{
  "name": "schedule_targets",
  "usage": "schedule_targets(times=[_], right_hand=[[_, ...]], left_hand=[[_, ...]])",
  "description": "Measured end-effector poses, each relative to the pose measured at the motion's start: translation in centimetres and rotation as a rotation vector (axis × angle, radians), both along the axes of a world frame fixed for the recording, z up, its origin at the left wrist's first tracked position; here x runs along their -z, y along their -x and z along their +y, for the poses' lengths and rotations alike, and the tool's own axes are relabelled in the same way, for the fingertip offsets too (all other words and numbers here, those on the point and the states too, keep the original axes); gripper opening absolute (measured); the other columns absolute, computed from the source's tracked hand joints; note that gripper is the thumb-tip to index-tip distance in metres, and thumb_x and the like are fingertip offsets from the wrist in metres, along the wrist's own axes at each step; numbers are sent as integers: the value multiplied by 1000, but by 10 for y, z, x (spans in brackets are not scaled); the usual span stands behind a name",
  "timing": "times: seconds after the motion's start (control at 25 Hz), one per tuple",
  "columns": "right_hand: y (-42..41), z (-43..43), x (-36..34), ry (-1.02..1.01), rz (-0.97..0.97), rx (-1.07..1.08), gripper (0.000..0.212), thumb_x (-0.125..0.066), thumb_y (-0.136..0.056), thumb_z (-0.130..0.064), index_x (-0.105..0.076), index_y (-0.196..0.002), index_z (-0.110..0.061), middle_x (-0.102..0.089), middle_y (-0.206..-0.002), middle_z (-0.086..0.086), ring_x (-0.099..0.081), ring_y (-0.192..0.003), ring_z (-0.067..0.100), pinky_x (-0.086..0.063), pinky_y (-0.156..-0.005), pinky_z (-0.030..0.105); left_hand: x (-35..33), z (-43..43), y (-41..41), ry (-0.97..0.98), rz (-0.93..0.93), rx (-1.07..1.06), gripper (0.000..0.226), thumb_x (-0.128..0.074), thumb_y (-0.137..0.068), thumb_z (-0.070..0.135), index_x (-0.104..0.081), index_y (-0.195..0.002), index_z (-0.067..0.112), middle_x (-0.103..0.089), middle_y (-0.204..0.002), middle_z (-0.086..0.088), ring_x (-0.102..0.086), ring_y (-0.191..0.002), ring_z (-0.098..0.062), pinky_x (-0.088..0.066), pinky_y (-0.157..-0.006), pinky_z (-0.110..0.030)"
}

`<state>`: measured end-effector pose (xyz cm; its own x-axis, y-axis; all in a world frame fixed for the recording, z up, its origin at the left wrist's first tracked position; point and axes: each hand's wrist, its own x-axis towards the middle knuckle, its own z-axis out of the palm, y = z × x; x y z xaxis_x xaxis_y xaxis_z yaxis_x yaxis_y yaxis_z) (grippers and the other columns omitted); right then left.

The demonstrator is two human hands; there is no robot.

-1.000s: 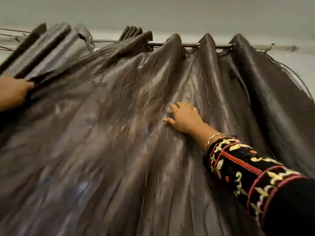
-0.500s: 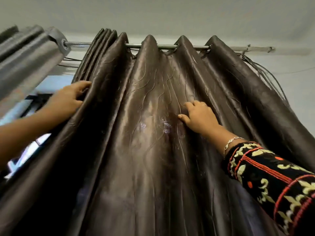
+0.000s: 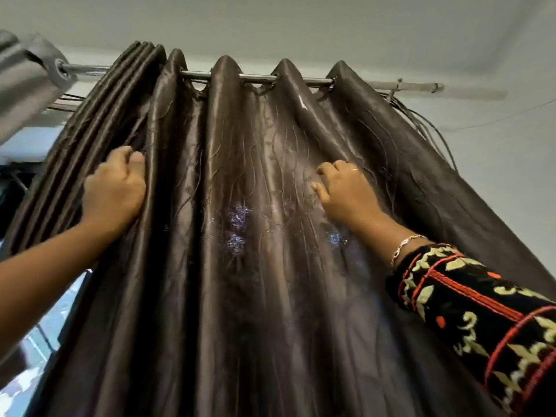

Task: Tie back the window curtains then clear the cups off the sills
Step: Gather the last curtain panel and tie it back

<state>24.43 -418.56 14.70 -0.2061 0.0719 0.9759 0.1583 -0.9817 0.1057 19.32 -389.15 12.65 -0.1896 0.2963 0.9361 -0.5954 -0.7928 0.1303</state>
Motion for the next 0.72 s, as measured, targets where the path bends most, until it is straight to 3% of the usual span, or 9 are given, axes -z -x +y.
schedule_targets(times=[0.08,0.2,0.28,0.36,0.44,0.52,0.64,0.72], right_hand=[[14,-25,-2,-83,-107,-41,31,-44,-93,-24,-53,-116,-5,-54,-115,18,-47,-110,35,-38,-90,42],[37,-73,-1,-344,-172,-41,33,-45,-87,-12,-51,-118,1,-51,-120,24,-44,-114,40,-38,-93,44],[45,-109,0,-552,-26,-17,41,-51,-84,-16,-48,-120,2,-48,-126,26,-43,-117,42,-39,-95,45],[50,-132,1,-654,249,-69,46,-60,-82,-26,-52,-118,0,-53,-123,24,-50,-112,39,-42,-90,41],[49,-138,2,-540,442,-145,35,-66,-80,-22,-58,-105,2,-61,-104,24,-58,-94,34,-45,-78,36],[44,-128,5,-442,451,-250,11,-61,-79,-9,-53,-75,-2,-53,-75,17,-55,-78,32,-43,-63,32],[34,-109,6,-316,412,-446,33,-52,-80,-2,-30,-58,-12,-32,-58,6,-35,-59,21,-23,-50,27],[33,-89,6,-247,438,-683,27,-52,-82,0,-39,-60,-10,-41,-62,9,-40,-60,20,-27,-53,26]], left_hand=[[-7,-6,-1,-44,-90,-93,52,-34,-94,40,-46,-129,4,-53,-125,-28,-47,-117,-43,-36,-99,-49],[-4,-52,7,-286,-101,-246,65,-39,-80,46,-43,-133,8,-53,-125,-23,-44,-119,-39,-36,-99,-49],[4,-85,3,-477,-128,-362,70,-37,-76,48,-43,-134,10,-53,-125,-19,-41,-122,-36,-37,-99,-50],[9,-112,-6,-623,-134,-447,65,-44,-78,42,-43,-135,9,-53,-129,-17,-39,-127,-35,-37,-100,-50],[10,-137,-13,-728,-175,-495,61,-55,-81,31,-41,-136,8,-51,-133,-17,-36,-131,-36,-36,-102,-50],[9,-162,-17,-782,-182,-495,62,-57,-86,25,-33,-141,9,-44,-140,-14,-28,-137,-32,-28,-111,-46],[4,-197,-20,-821,-108,-431,77,-57,-86,17,-10,-147,11,-21,-153,-7,-8,-144,-21,-11,-119,-37],[-1,-219,-19,-843,-90,-409,91,-60,-82,7,4,-147,12,-5,-157,-3,2,-144,-17,-5,-119,-33]])
